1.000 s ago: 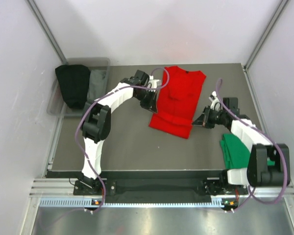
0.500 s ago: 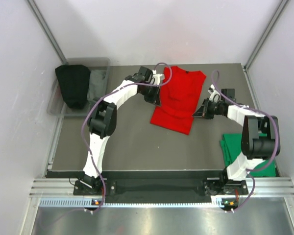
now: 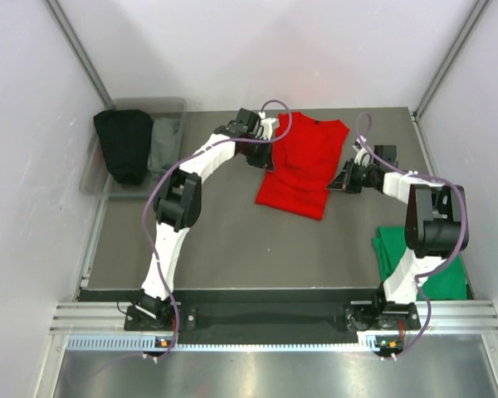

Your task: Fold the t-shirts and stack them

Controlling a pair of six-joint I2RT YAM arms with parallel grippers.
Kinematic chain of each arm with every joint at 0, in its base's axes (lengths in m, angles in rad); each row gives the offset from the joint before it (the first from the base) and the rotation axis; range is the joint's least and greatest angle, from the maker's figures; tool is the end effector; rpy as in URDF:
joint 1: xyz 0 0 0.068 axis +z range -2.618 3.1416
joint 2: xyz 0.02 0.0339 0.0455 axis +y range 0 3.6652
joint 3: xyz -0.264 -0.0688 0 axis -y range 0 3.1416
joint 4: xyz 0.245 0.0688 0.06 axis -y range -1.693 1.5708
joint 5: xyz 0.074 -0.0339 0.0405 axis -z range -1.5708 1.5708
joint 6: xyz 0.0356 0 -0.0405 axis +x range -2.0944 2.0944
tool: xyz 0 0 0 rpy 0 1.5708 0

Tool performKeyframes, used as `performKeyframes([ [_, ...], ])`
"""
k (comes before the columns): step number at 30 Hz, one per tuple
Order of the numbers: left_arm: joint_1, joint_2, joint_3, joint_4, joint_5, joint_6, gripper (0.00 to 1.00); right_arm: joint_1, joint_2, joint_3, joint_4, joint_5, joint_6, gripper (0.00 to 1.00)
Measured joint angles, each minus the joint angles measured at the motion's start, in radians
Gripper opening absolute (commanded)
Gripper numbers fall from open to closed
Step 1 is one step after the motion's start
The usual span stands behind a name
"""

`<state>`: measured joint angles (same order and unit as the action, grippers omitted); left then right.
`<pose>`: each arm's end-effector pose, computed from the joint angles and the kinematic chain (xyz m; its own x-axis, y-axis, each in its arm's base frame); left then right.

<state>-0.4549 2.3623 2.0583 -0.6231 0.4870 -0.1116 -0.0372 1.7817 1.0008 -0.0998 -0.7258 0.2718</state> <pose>0.4623 -0.2447 0.1986 -0.7854 0.2746 -0.5547 0.5566 0.7054 -0.4388 0.3562 0.0104 0.1642 -0.8483 0.2325 -0.4758 -0.1731 0.7274 0.6640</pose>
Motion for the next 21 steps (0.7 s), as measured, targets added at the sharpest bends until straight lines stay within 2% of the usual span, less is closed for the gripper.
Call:
performKeyframes([
  [11, 0.006, 0.063, 0.063, 0.030, -0.043, -0.011, 0.00, -0.007, 0.078, 0.061, 0.051, 0.021, 0.002, 0.00],
  [13, 0.006, 0.069, 0.071, 0.039, -0.055, -0.012, 0.09, -0.008, 0.082, 0.062, 0.064, 0.022, 0.007, 0.01],
  [14, 0.006, 0.070, 0.071, 0.039, -0.059, -0.012, 0.22, -0.008, 0.082, 0.062, 0.070, 0.022, 0.010, 0.05],
  [15, 0.006, 0.070, 0.074, 0.040, -0.063, -0.009, 0.26, -0.009, 0.083, 0.062, 0.075, 0.021, 0.013, 0.21],
  [17, 0.006, 0.070, 0.083, 0.040, -0.079, -0.013, 0.32, -0.010, 0.083, 0.062, 0.085, 0.020, 0.016, 0.45],
  [18, 0.006, 0.070, 0.087, 0.040, -0.089, -0.016, 0.39, -0.011, 0.082, 0.063, 0.089, 0.020, 0.013, 0.69],
  [19, 0.006, 0.070, 0.090, 0.042, -0.104, -0.013, 0.50, -0.012, 0.081, 0.063, 0.091, 0.022, 0.013, 0.75],
  [21, 0.006, 0.066, 0.093, 0.040, -0.146, -0.008, 0.64, -0.013, 0.063, 0.060, 0.093, 0.026, -0.002, 0.77],
])
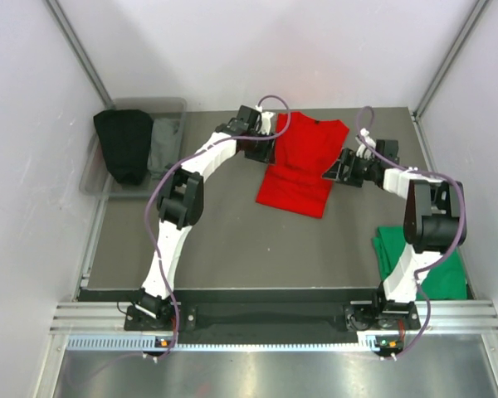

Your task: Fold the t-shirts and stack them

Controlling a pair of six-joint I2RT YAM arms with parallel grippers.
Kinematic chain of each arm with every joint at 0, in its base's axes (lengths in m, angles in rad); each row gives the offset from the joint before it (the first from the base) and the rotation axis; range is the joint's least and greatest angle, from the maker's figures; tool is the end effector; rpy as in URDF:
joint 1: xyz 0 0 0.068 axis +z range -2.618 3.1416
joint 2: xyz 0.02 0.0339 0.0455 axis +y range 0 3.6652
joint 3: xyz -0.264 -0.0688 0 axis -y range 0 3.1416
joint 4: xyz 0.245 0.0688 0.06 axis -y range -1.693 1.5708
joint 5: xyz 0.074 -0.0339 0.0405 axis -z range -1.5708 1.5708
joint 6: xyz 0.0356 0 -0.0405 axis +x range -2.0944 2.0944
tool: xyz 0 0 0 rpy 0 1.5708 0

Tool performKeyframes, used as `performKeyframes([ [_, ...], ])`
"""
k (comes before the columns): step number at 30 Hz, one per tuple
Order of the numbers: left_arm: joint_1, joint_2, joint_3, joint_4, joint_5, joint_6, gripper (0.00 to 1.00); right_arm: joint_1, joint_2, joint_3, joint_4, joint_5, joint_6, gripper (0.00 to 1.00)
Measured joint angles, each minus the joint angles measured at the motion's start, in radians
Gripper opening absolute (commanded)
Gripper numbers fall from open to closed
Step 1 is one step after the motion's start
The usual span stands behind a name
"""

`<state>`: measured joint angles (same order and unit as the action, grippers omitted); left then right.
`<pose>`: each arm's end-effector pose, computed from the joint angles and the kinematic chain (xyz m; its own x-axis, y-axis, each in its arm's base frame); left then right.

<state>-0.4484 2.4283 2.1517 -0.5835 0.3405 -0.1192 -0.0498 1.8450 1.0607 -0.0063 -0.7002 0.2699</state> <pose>0.4832 -0.2456 0.1955 -0.7501 0.2365 -0.6176 0.5194 0.7887 -0.3289 0.3792 0.0041 0.1651 -0.7948 0.2438 -0.5558 -0.2103 0.7484 0.6290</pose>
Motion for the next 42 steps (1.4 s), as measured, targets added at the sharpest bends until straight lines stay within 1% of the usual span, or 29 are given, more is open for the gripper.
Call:
performKeyframes([
  [2, 0.000, -0.013, -0.003, -0.009, -0.058, -0.001, 0.68, -0.002, -0.053, -0.014, 0.002, 0.000, 0.002, 0.77],
  [4, 0.003, -0.057, -0.041, -0.008, -0.101, 0.001, 0.72, -0.006, -0.135, -0.038, -0.005, -0.003, 0.003, 0.77],
  [7, 0.015, -0.175, -0.146, -0.031, -0.101, 0.001, 0.72, -0.011, -0.275, -0.059, -0.045, -0.021, 0.002, 0.76],
  [9, 0.027, -0.246, -0.193, -0.069, -0.068, 0.000, 0.71, -0.012, -0.328, -0.061, -0.089, -0.044, 0.000, 0.75],
  [11, 0.042, -0.291, -0.203, -0.135, -0.012, -0.002, 0.70, -0.012, -0.343, -0.083, -0.122, -0.065, -0.001, 0.74],
  [13, 0.056, -0.314, -0.234, -0.159, 0.067, -0.002, 0.70, -0.012, -0.336, -0.121, -0.168, -0.075, -0.002, 0.73],
  [14, 0.066, -0.325, -0.273, -0.163, 0.103, -0.004, 0.71, -0.012, -0.325, -0.146, -0.195, -0.079, -0.001, 0.73],
  [17, 0.087, -0.335, -0.419, -0.191, 0.193, -0.014, 0.70, -0.012, -0.283, -0.215, -0.254, -0.084, 0.014, 0.67],
  [21, 0.099, -0.310, -0.531, -0.235, 0.251, -0.031, 0.68, -0.005, -0.253, -0.280, -0.279, -0.087, 0.039, 0.68],
  [29, 0.097, -0.247, -0.535, -0.228, 0.349, -0.062, 0.65, 0.042, -0.213, -0.297, -0.242, -0.089, 0.101, 0.68],
  [31, 0.097, -0.224, -0.522, -0.233, 0.389, -0.079, 0.64, 0.062, -0.195, -0.297, -0.225, -0.090, 0.113, 0.68],
  [37, 0.098, -0.165, -0.458, -0.230, 0.441, -0.106, 0.60, 0.089, -0.150, -0.291, -0.163, -0.136, 0.163, 0.68],
  [39, 0.097, -0.143, -0.432, -0.229, 0.457, -0.117, 0.58, 0.089, -0.134, -0.284, -0.152, -0.147, 0.175, 0.66],
  [42, 0.096, -0.122, -0.412, -0.225, 0.479, -0.129, 0.58, 0.091, -0.115, -0.273, -0.141, -0.156, 0.185, 0.63],
])
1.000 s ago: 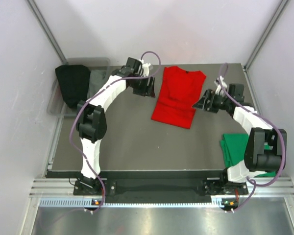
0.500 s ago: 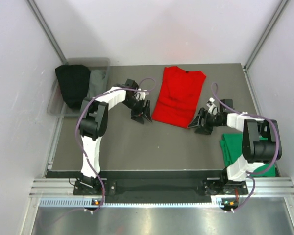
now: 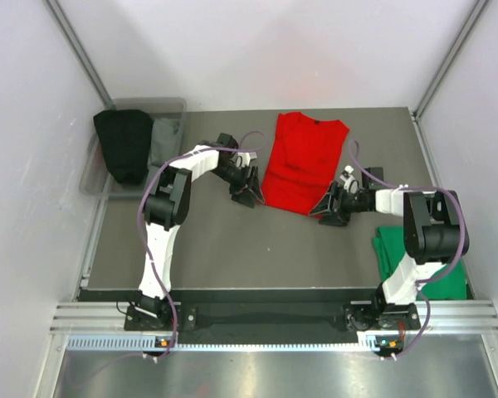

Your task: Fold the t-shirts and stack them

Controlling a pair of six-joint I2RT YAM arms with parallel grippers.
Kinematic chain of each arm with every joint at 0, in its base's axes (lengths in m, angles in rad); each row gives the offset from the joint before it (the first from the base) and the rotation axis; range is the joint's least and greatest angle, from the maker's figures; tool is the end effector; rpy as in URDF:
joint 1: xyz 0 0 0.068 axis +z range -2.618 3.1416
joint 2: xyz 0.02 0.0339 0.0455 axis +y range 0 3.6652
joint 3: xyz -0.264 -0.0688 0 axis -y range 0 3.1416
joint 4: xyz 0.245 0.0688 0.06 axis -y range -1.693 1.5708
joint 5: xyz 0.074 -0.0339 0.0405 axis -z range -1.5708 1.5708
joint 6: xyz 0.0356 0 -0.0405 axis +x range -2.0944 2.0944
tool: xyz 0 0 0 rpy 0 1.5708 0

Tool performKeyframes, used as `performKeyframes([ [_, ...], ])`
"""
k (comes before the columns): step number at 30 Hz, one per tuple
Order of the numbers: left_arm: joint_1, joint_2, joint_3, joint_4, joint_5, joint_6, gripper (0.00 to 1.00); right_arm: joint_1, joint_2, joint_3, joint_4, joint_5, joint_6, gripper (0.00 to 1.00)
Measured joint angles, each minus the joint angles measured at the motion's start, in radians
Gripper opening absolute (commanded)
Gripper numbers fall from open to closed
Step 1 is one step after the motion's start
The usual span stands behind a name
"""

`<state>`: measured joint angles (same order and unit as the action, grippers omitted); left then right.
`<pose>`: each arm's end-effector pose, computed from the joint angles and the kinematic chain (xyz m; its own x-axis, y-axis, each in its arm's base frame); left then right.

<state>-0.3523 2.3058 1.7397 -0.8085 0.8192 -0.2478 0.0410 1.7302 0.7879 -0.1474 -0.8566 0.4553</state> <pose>0.4182 -0.1815 0.1322 -0.9830 0.1830 -0.0132 0.1322 0.6567 -0.7425 0.2982 0.0392 0.1250 -0.9609 0.2488 -0.1211 0.0516 0.5909 0.8051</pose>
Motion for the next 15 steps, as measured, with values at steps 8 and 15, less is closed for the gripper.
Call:
performKeyframes([
  [8, 0.000, 0.019, 0.019, 0.000, 0.024, -0.021, 0.57, 0.002, 0.006, 0.000, 0.006, 0.011, 0.011, 0.59],
  [15, -0.003, 0.048, 0.047, 0.000, 0.030, -0.039, 0.49, 0.002, 0.008, -0.001, 0.008, 0.018, 0.019, 0.57],
])
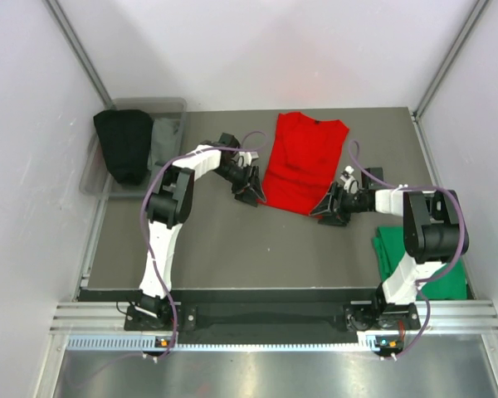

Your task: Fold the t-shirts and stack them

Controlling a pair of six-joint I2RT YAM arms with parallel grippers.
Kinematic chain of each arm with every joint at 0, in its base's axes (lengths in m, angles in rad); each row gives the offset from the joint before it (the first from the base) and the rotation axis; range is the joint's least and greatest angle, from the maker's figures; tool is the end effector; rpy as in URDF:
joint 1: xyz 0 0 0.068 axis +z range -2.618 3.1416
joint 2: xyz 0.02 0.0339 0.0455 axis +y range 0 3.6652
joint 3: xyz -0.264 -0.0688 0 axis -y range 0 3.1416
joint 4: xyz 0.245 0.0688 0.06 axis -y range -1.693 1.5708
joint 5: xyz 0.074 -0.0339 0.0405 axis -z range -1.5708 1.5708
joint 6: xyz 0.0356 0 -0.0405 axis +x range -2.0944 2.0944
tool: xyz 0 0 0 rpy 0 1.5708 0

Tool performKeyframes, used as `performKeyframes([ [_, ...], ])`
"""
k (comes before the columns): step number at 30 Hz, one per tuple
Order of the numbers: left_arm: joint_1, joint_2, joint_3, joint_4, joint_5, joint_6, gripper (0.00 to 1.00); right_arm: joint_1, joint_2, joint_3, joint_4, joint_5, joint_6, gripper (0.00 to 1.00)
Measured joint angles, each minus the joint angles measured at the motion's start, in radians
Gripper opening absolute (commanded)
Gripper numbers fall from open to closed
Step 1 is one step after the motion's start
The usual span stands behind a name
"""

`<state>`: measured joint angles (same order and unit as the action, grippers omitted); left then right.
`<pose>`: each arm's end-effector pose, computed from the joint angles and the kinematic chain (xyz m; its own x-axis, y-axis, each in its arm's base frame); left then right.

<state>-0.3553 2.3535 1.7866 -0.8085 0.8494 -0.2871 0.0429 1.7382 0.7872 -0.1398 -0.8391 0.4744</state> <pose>0.4257 -0.1865 0.1241 -0.9858 0.1663 0.0224 0.0910 0.6418 -0.7614 0.2989 0.0393 0.1225 -0.9582 0.2644 -0.1093 0.0740 0.5981 0.7980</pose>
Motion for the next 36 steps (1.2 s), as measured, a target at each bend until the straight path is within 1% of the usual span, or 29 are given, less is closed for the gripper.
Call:
performKeyframes([
  [3, 0.000, 0.010, 0.015, -0.002, 0.003, -0.007, 0.47, -0.001, 0.005, 0.000, 0.005, 0.000, 0.002, 0.53],
  [5, -0.001, 0.014, 0.020, -0.002, 0.002, -0.009, 0.43, -0.003, 0.010, 0.000, 0.006, 0.002, 0.002, 0.50],
  [9, -0.001, 0.025, 0.027, 0.000, -0.003, -0.013, 0.38, -0.015, 0.025, 0.001, 0.016, -0.002, 0.005, 0.48],
  [15, -0.001, 0.028, 0.031, 0.000, -0.002, -0.017, 0.38, -0.027, 0.046, 0.008, 0.023, -0.028, 0.014, 0.47],
  [17, -0.001, 0.028, 0.031, 0.000, -0.003, -0.018, 0.37, -0.028, 0.046, 0.008, 0.024, -0.027, 0.016, 0.47],
  [18, -0.001, 0.028, 0.031, 0.000, -0.004, -0.019, 0.34, -0.028, 0.046, 0.008, 0.024, -0.027, 0.016, 0.46],
  [19, -0.001, 0.028, 0.031, 0.000, -0.006, -0.019, 0.26, -0.028, 0.046, 0.008, 0.025, -0.026, 0.016, 0.45],
  [20, -0.001, 0.029, 0.031, 0.001, -0.010, -0.021, 0.20, -0.028, 0.046, 0.007, 0.025, -0.025, 0.016, 0.40],
  [21, -0.001, 0.030, 0.031, 0.003, -0.020, -0.021, 0.14, -0.028, 0.046, 0.006, 0.026, -0.020, 0.015, 0.38],
  [22, -0.002, 0.033, 0.031, 0.006, -0.030, -0.019, 0.02, -0.028, 0.046, 0.006, 0.026, -0.009, 0.016, 0.34],
  [23, -0.002, 0.034, 0.031, 0.009, -0.031, -0.020, 0.00, -0.028, 0.046, 0.006, 0.024, 0.000, 0.015, 0.31],
  [25, -0.002, 0.036, 0.031, 0.010, -0.029, -0.020, 0.00, -0.028, 0.046, 0.006, 0.025, 0.016, 0.011, 0.24],
  [26, -0.002, 0.036, 0.031, 0.010, -0.030, -0.020, 0.00, -0.028, 0.046, 0.006, 0.025, 0.024, 0.007, 0.12],
  [27, -0.002, 0.036, 0.031, 0.010, -0.030, -0.019, 0.00, -0.028, 0.046, 0.006, 0.026, 0.035, 0.001, 0.05],
  [28, -0.002, 0.036, 0.031, 0.010, -0.031, -0.018, 0.00, -0.028, 0.046, 0.006, 0.027, 0.051, 0.000, 0.00],
  [32, -0.003, 0.035, 0.031, 0.011, -0.032, -0.014, 0.00, -0.031, 0.043, 0.000, 0.034, 0.070, 0.001, 0.00],
  [36, -0.005, 0.029, 0.031, 0.011, -0.042, -0.002, 0.00, -0.061, 0.020, -0.024, 0.050, 0.074, 0.007, 0.00],
])
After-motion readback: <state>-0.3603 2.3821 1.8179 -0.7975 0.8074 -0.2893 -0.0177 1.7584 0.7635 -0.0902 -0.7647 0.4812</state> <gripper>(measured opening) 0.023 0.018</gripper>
